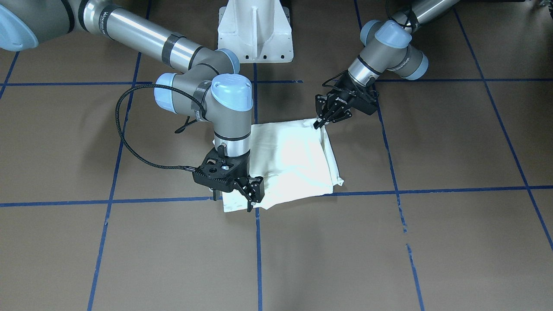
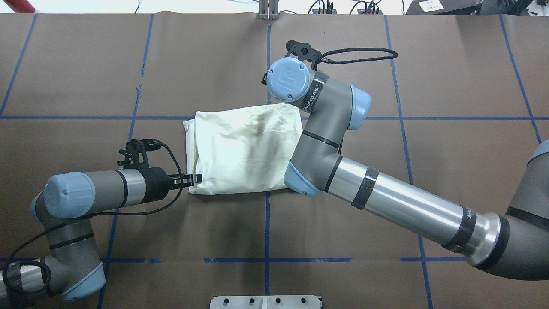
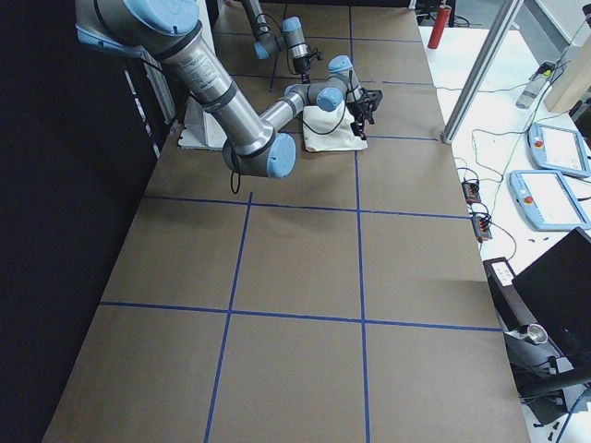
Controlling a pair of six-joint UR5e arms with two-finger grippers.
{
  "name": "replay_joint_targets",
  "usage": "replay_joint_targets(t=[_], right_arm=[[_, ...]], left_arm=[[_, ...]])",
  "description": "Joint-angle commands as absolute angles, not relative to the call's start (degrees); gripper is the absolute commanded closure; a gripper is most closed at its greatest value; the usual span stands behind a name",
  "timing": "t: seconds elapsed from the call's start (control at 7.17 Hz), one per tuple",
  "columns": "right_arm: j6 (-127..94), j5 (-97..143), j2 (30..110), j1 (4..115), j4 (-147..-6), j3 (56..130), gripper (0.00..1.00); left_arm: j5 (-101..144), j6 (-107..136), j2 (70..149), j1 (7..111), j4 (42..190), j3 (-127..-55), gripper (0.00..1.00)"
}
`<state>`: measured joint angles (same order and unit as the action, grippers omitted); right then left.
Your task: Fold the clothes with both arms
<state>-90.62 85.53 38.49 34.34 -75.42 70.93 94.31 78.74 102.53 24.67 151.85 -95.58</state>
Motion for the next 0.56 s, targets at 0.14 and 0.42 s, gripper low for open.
replay_joint_targets(t=[0.14, 0.42], right_arm=[[-90.62, 85.61, 38.5, 34.37, -75.41, 71.02, 0.0], [-90.62, 85.61, 39.45, 34.28, -75.5, 72.67, 0.0]], left_arm=[[102.0, 78.57, 101.96, 24.69, 151.62, -99.37, 0.0], [102.3, 82.07, 103.0, 24.61, 151.35, -100.46, 0.0]])
